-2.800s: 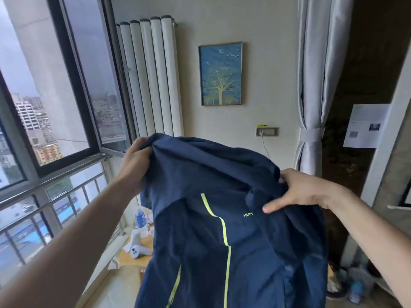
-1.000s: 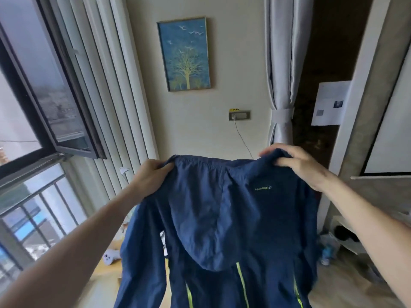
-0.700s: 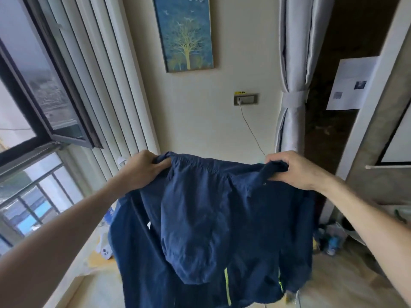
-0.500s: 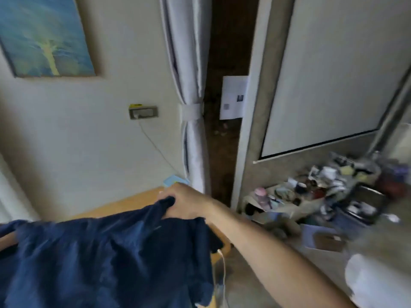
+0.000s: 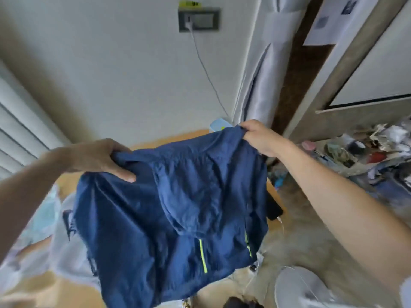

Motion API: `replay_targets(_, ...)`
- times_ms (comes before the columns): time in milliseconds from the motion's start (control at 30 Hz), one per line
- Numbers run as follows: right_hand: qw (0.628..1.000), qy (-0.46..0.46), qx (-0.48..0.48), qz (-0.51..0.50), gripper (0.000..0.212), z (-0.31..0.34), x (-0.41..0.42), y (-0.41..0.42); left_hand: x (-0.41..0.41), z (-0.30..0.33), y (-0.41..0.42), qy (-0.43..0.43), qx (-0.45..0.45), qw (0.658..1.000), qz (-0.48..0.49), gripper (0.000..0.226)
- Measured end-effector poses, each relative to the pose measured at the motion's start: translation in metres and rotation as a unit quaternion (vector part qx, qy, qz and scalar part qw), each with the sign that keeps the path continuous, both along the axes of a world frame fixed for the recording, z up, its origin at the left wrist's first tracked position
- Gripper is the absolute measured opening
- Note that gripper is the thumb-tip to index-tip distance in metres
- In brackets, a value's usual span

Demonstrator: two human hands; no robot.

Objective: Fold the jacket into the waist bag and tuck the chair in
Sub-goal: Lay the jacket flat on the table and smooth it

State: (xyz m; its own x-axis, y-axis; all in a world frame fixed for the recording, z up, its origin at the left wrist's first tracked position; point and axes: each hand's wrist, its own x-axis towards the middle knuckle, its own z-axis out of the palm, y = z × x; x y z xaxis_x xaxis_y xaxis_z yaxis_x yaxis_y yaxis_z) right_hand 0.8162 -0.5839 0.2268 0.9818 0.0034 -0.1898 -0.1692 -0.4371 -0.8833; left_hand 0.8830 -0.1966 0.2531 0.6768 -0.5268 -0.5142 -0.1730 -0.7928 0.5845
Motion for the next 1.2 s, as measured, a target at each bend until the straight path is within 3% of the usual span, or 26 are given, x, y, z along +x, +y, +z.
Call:
replay_targets(67, 0.999, 0.033, -0.01, 0.034, 0.03, -0.022, 0.031, -0.001, 0.026, -0.014, 0.001, 0.031, 0.037, 0.998, -0.033, 0.023)
replay_targets(167, 0.991, 0.094, -0.014, 0.097, 0.029, -0.045, 0.075, -0.005, 0.066, -0.038, 0.009, 0.073, 0.05, 0.996, -0.007, 0.006)
replay_targets(233, 0.982, 0.147, 0.006, 0.116, 0.033, -0.07, 0.11, -0.007, 0.092, -0.065, 0.014, 0.123, 0.036, 0.991, 0.029, 0.012)
replay_targets(300, 0.978, 0.192, 0.054, 0.066, 0.022, -0.102, 0.149, -0.002, 0.118, -0.094, 0.018, 0.203, 0.0, 0.973, 0.109, 0.023)
replay_targets(367, 0.973, 0.208, 0.097, -0.02, 0.011, -0.139, 0.195, 0.011, 0.148, -0.131, 0.02, 0.227, -0.017, 0.953, 0.198, 0.029)
replay_targets(400, 0.971, 0.211, 0.1, -0.052, 0.015, -0.158, 0.217, 0.019, 0.163, -0.155, 0.02, 0.198, -0.013, 0.949, 0.244, 0.033)
replay_targets(467, 0.974, 0.203, 0.062, -0.083, 0.019, -0.197, 0.257, 0.035, 0.193, -0.206, 0.018, 0.051, 0.035, 0.933, 0.354, 0.037)
replay_targets(533, 0.974, 0.196, -0.042, -0.102, 0.033, -0.241, 0.289, 0.043, 0.211, -0.252, 0.012, -0.105, 0.115, 0.897, 0.413, 0.036)
replay_targets(600, 0.959, 0.179, -0.201, -0.083, 0.047, -0.278, 0.298, 0.045, 0.211, -0.285, -0.003, -0.161, 0.16, 0.883, 0.411, 0.043)
replay_targets(667, 0.95, 0.147, -0.27, -0.059, 0.054, -0.302, 0.291, 0.048, 0.205, -0.314, -0.014, -0.193, 0.151, 0.894, 0.374, 0.044)
replay_targets(733, 0.959, 0.12, -0.254, -0.03, 0.057, -0.317, 0.278, 0.051, 0.197, -0.341, -0.021, -0.203, 0.115, 0.928, 0.292, 0.043)
replay_targets(800, 0.97, 0.139, -0.201, -0.008, 0.07, -0.329, 0.269, 0.053, 0.188, -0.36, -0.029, -0.169, 0.096, 0.963, 0.188, 0.056)
replay_targets(867, 0.961, 0.198, -0.187, 0.031, 0.1, -0.334, 0.263, 0.059, 0.183, -0.368, -0.039, -0.146, 0.118, 0.974, 0.124, 0.08)
replay_targets(933, 0.947, 0.223, -0.219, 0.078, 0.114, -0.34, 0.262, 0.065, 0.181, -0.372, -0.055, -0.163, 0.169, 0.969, 0.079, 0.096)
replay_targets(1000, 0.944, 0.229, -0.22, 0.087, 0.097, -0.346, 0.269, 0.065, 0.184, -0.379, -0.07, -0.175, 0.207, 0.961, 0.056, 0.087)
replay_targets(1067, 0.954, 0.236, -0.173, 0.066, 0.058, -0.348, 0.28, 0.064, 0.193, -0.383, -0.079, -0.176, 0.176, 0.964, 0.096, 0.048)
replay_targets(1133, 0.962, 0.268, -0.05, 0.016, 0.026, -0.339, 0.297, 0.065, 0.208, -0.379, -0.082, -0.138, 0.073, 0.962, 0.223, 0.021)
replay_targets(1200, 0.957, 0.265, 0.085, -0.08, 0.01, -0.328, 0.324, 0.068, 0.234, -0.369, -0.081, -0.099, -0.069, 0.926, 0.357, 0.022)
